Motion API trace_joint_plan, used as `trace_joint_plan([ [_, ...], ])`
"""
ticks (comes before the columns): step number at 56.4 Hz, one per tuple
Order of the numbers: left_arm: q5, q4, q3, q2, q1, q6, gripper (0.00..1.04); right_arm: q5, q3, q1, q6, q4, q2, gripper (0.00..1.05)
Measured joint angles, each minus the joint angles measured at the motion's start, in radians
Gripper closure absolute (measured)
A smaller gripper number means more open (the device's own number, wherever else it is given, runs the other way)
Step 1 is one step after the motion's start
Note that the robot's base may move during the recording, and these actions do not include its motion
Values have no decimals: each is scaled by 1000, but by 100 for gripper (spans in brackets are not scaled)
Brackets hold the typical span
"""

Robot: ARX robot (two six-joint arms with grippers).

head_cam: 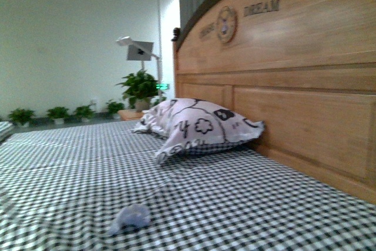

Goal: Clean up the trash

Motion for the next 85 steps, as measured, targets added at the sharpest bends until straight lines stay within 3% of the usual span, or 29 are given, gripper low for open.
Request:
trace_joint_plan([
  [33, 3, -2, 0, -1, 2, -3, 76, 1, 0, 1, -2, 0, 2, 84],
  [41, -44, -347, 93, 34, -17, 64, 76, 4, 1, 0, -2, 0, -5, 84],
  [46, -23, -422, 94, 63, 2, 116, 77, -5, 1, 1, -2, 0, -4, 84],
  [62, 46, -223, 101, 309, -19, 355, 77, -1, 1, 0, -2, 0, -2, 84],
  [73, 46, -140, 166, 624, -102, 597, 77, 0, 1, 0, -2, 0, -2, 84],
  [85, 59, -103, 291, 888, -217, 687, 77, 0, 1, 0, -2, 0, -2, 84],
])
